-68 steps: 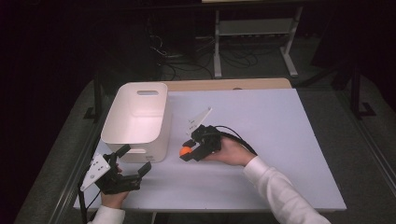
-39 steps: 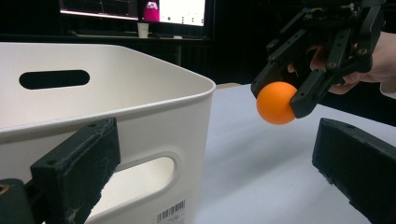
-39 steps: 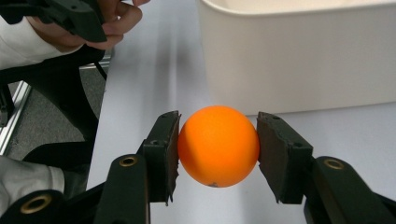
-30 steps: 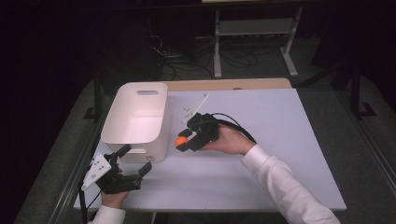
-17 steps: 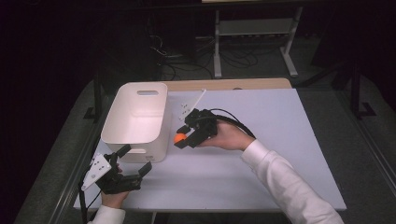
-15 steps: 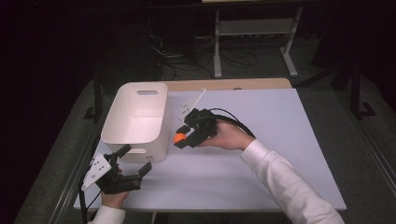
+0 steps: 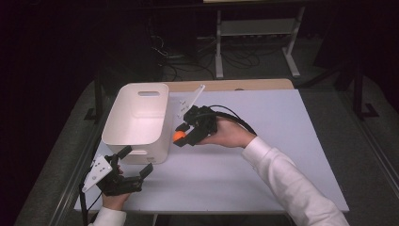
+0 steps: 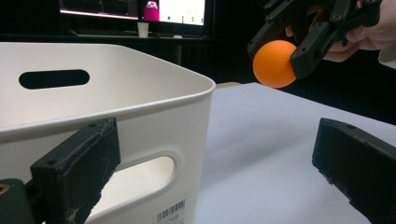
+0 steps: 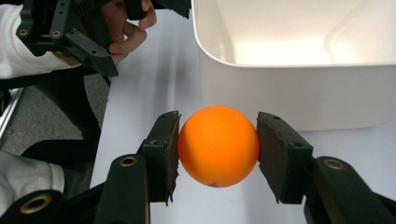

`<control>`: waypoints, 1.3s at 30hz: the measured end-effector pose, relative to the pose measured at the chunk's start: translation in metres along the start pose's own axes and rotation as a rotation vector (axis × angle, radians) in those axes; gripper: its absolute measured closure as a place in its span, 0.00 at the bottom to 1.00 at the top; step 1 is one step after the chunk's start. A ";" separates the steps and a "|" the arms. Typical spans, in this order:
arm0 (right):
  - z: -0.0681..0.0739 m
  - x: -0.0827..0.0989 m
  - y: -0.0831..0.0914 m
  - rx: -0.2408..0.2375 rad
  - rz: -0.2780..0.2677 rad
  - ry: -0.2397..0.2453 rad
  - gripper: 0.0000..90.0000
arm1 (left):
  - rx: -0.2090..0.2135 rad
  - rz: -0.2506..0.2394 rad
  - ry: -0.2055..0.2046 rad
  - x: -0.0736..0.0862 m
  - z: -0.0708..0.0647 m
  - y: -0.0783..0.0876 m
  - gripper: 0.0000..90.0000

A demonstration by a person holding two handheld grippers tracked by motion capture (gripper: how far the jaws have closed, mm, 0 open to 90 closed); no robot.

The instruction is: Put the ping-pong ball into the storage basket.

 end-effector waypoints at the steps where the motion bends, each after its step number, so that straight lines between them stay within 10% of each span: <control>1: 0.000 -0.001 0.000 -0.001 0.003 -0.003 0.55 | 0.001 0.000 -0.004 0.000 0.000 0.000 0.00; 39: -0.027 -0.034 0.011 0.009 0.002 0.024 0.55 | 0.001 0.001 0.007 0.000 0.000 0.001 0.00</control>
Point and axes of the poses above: each handheld gripper's, and its own axes: y roughly backward along the jaws, x roughly out of its underside, z roughly to its left, the point moved 5 cm from there along -y, roughly forward along the jaws, and after that the axes turned 7 degrees about y, right-handed, at the moved point
